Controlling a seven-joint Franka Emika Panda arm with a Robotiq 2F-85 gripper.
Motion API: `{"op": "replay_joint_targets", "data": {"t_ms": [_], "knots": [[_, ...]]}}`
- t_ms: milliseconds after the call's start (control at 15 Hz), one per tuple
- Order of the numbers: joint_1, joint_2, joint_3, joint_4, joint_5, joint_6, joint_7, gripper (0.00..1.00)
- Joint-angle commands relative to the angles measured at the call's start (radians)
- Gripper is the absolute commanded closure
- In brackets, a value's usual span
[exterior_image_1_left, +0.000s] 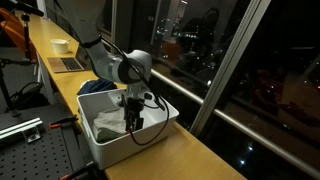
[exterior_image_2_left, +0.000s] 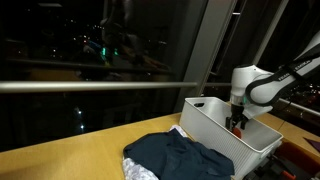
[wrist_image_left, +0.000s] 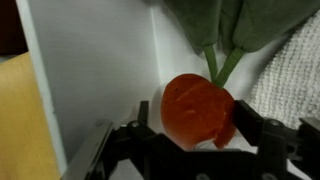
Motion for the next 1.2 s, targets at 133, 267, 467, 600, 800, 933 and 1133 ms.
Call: {"op": "replay_joint_targets", "data": {"t_ms": [133,267,467,600,800,933,1133], "knots": [[-0.011,0.035,0.012,-0.005,0.038,0.019,-0.008,0.62],[-0.008,0.022,0.023,-0.027,0.063,0.023,-0.007,0.77],[0.006,-0.056,0.050,-0.084,0.112,0.025,0.001,0.98],[0.032,-0.158,0.066,-0.145,0.133,0.007,0.024,1.00],[0.077,-0.298,0.088,-0.205,0.106,-0.027,0.089,0.97],[0.104,-0.396,0.115,-0.228,0.073,-0.072,0.145,0.97],[0.121,-0.527,0.199,-0.221,0.035,-0.196,0.219,0.97]]}}
